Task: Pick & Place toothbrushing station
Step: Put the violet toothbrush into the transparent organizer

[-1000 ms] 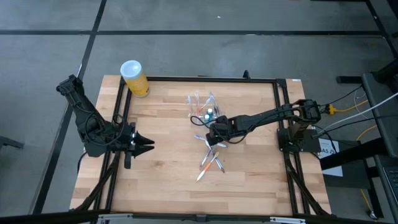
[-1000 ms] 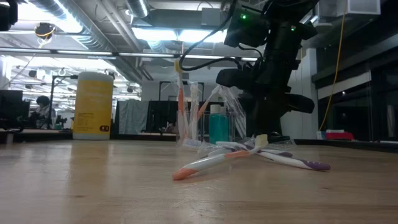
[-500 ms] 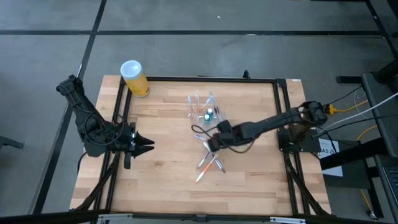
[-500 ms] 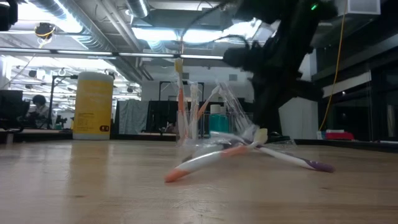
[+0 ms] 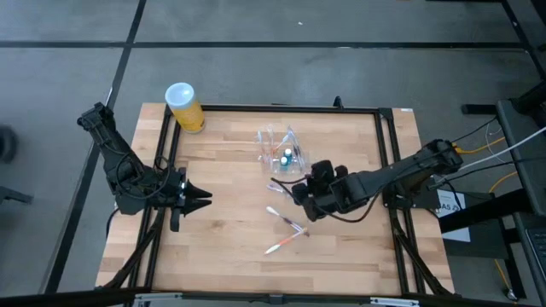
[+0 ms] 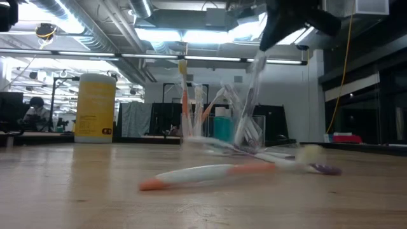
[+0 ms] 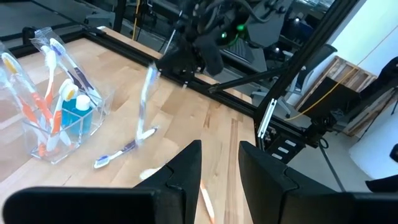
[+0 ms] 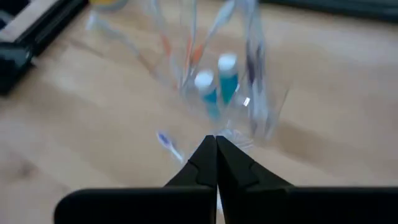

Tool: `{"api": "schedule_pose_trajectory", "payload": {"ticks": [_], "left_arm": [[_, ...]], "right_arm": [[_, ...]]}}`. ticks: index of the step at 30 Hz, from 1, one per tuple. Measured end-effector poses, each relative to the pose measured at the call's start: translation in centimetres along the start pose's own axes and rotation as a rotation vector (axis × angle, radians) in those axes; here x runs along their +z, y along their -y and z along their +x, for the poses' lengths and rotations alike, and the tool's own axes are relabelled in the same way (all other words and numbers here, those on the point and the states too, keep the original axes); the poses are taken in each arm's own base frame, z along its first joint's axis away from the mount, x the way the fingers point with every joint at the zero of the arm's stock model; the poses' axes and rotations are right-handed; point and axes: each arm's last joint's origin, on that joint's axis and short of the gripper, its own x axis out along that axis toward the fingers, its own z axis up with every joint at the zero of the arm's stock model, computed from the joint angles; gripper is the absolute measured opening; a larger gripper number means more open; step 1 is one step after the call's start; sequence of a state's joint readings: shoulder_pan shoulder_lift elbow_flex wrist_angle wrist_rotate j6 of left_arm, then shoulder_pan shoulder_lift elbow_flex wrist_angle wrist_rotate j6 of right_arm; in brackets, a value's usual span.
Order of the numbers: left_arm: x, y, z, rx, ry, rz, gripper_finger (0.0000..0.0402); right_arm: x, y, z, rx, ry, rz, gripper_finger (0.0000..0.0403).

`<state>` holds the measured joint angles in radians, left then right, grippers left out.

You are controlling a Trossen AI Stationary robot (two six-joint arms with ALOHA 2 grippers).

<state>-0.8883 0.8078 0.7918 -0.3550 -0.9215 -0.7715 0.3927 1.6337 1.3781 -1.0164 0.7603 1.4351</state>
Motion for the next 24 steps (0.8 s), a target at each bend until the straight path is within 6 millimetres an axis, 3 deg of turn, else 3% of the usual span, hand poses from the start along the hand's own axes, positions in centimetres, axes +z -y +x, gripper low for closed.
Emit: {"api": "schedule_pose_trajectory", "payload": {"ticks": [7, 13, 16, 24], "left_arm": [[0.2, 0.3, 0.0, -0.017, 0.015, -0.011, 0.0102], [0.2, 0.5, 0.1, -0.022, 0.021, -0.006, 0.0102], [0.0, 0.6, 0.3, -0.018, 0.018, -0.002, 0.0102], [-0.7, 1.2, 1.0, -0.009, 0.009, 0.010, 0.0102]], "right_arm": [[2.8, 0.2, -0.4, -0.080, 0.142, -0.096, 0.0000], [6.7, 0.5, -2.1, -0.160, 0.241, -0.152, 0.0000], [8.4, 0.8, -1.8, -0.193, 0.248, -0.181, 0.0000], [9.4, 1.1, -0.5, -0.234, 0.252, -0.234, 0.0000]]}}
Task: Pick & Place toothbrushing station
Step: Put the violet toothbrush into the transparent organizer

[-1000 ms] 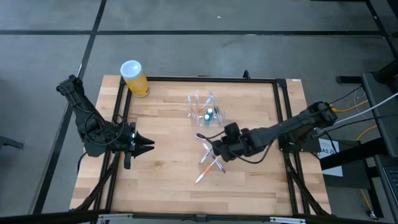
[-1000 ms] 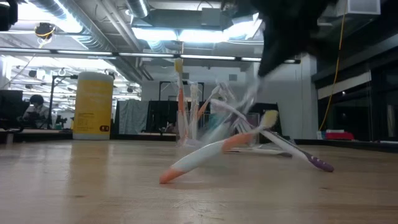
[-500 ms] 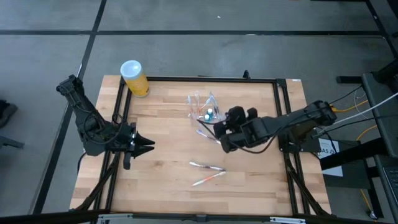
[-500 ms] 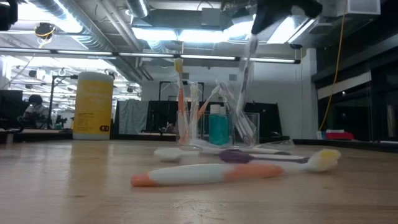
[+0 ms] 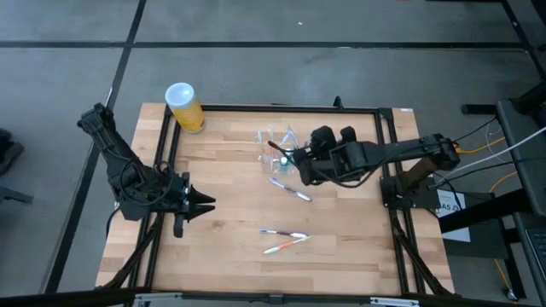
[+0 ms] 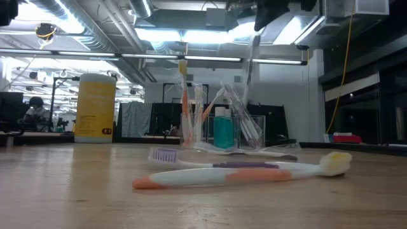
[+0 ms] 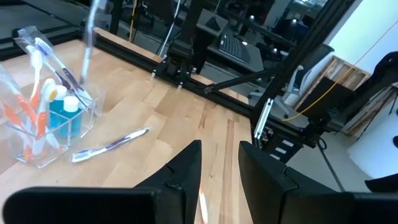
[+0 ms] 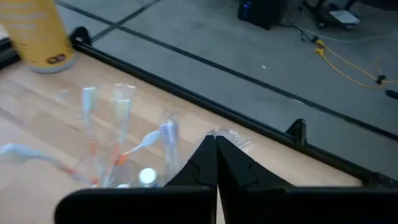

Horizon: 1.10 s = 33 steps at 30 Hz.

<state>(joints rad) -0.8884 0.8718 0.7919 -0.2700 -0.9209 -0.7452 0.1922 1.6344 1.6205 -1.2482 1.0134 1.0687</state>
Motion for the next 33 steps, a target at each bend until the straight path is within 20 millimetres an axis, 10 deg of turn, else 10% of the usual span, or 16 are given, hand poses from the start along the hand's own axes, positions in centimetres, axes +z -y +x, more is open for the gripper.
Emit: {"api": "schedule_pose_trajectory", "payload": {"ticks": [24, 33], "left_arm": [[-0.4, 0.5, 0.5, -0.025, -0.022, -0.040, 0.0102], [-0.4, 0.6, 0.5, -0.027, -0.020, -0.043, 0.0102]], "right_arm": [[-5.1, -1.4, 4.6, 0.071, -0.160, 0.028, 0.0000], [-2.9, -1.8, 6.0, 0.108, -0.075, 0.035, 0.0070]]}}
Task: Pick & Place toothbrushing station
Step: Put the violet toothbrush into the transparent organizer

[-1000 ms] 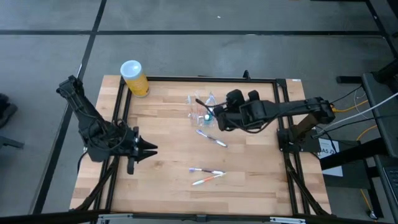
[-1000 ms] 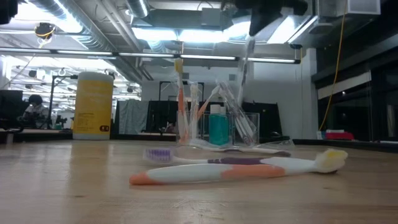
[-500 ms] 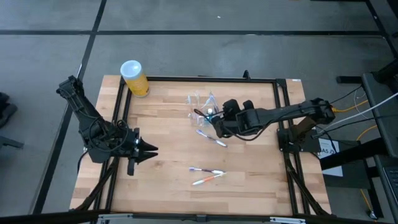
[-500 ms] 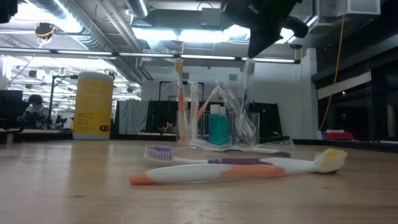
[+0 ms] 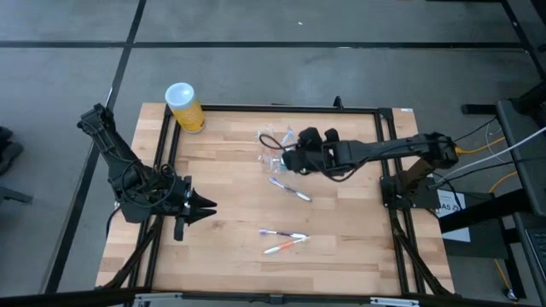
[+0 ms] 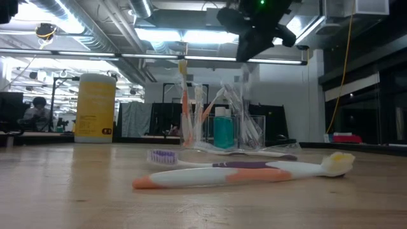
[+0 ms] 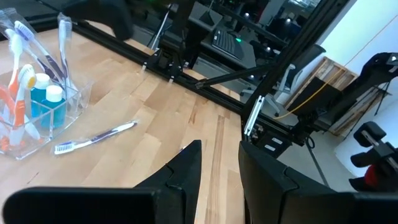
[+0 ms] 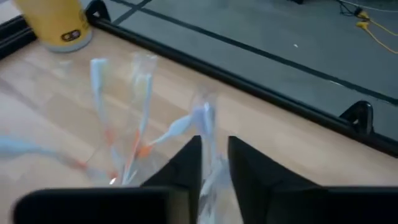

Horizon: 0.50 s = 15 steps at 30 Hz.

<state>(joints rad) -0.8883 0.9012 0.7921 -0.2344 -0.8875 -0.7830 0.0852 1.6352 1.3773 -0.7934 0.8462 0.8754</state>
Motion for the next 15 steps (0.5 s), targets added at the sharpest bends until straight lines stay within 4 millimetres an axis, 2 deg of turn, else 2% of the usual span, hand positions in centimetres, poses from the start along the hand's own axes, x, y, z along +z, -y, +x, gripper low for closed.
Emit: {"api": "schedule_pose_trajectory", "payload": {"ticks": [6, 10, 12, 15], "left_arm": [[0.0, 0.0, 0.0, 0.001, 0.001, 0.002, 0.0102], [0.0, 0.0, 0.0, 0.006, 0.005, 0.016, 0.0102], [0.0, 0.0, 0.0, 0.006, 0.005, 0.024, 0.0102], [0.0, 0.0, 0.0, 0.010, 0.007, 0.038, 0.0102]], "right_arm": [[2.0, 0.5, 0.7, 0.014, -0.018, 0.042, 0.0146], [2.6, -0.3, -0.8, 0.134, -0.070, 0.053, 0.0173], [1.6, -1.1, -2.1, 0.211, -0.135, 0.040, 0.0175], [-1.2, -2.2, -4.0, 0.276, -0.240, 0.051, 0.0167]]}}
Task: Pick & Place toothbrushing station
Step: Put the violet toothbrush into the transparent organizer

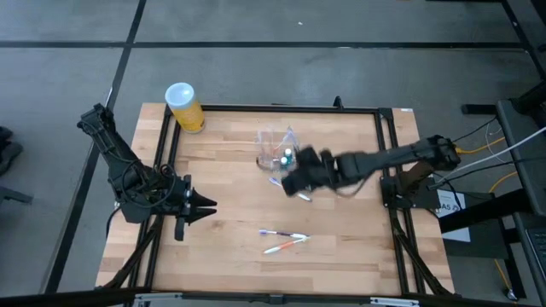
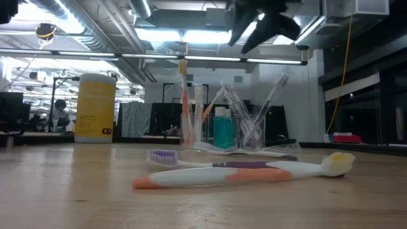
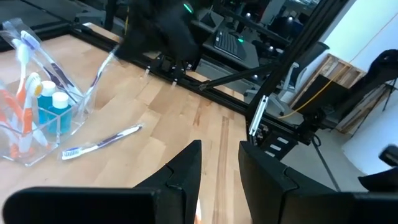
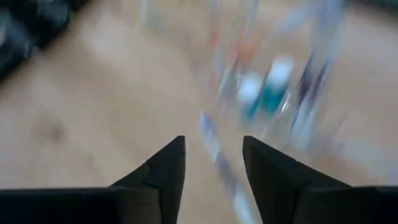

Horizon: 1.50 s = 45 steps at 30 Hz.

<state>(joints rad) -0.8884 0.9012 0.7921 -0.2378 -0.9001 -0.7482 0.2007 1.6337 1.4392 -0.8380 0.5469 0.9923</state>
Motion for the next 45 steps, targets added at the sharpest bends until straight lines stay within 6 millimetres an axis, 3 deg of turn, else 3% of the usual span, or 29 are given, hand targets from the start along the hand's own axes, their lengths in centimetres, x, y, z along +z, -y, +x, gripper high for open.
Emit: {"api": "schedule_pose_trajectory", "payload": {"ticks": [5, 8, 11, 16, 27, 34, 37, 41, 45], "left_arm": [[0.0, -0.1, 0.0, 0.017, 0.008, 0.019, 0.0102], [0.0, -0.1, 0.0, 0.012, 0.004, 0.022, 0.0102], [-0.1, 0.0, 0.0, -0.007, -0.014, 0.020, 0.0102], [-0.1, 0.0, 0.0, -0.017, -0.021, -0.004, 0.0102], [0.2, 0.2, 0.0, -0.036, -0.003, -0.054, 0.0102], [0.4, 0.4, -0.1, -0.047, 0.009, -0.074, 0.0102], [0.4, 0.4, 0.0, -0.048, 0.011, -0.080, 0.0102], [0.4, 0.4, 0.0, -0.048, 0.011, -0.084, 0.0102], [0.4, 0.4, 0.0, -0.048, 0.011, -0.077, 0.0102]], "right_arm": [[-4.9, -0.1, 0.5, 0.023, -0.165, -0.028, 0.0133], [-6.6, 0.7, 1.4, -0.001, -0.218, -0.110, 0.0112], [-8.1, 1.0, 2.7, 0.097, -0.297, -0.178, 0.0098], [-10.4, 3.0, 4.8, 0.104, -0.449, -0.158, 0.0096], [-12.0, 5.2, 6.5, 0.033, -0.457, -0.181, 0.0124], [-12.9, 6.4, 7.9, 0.083, -0.452, -0.137, 0.0135], [-13.1, 6.6, 8.1, 0.077, -0.453, -0.116, 0.0111], [-13.5, 6.2, 7.8, 0.107, -0.465, -0.120, 0.0023], [-14.6, 5.0, 6.8, 0.176, -0.490, -0.077, 0.0006]]}}
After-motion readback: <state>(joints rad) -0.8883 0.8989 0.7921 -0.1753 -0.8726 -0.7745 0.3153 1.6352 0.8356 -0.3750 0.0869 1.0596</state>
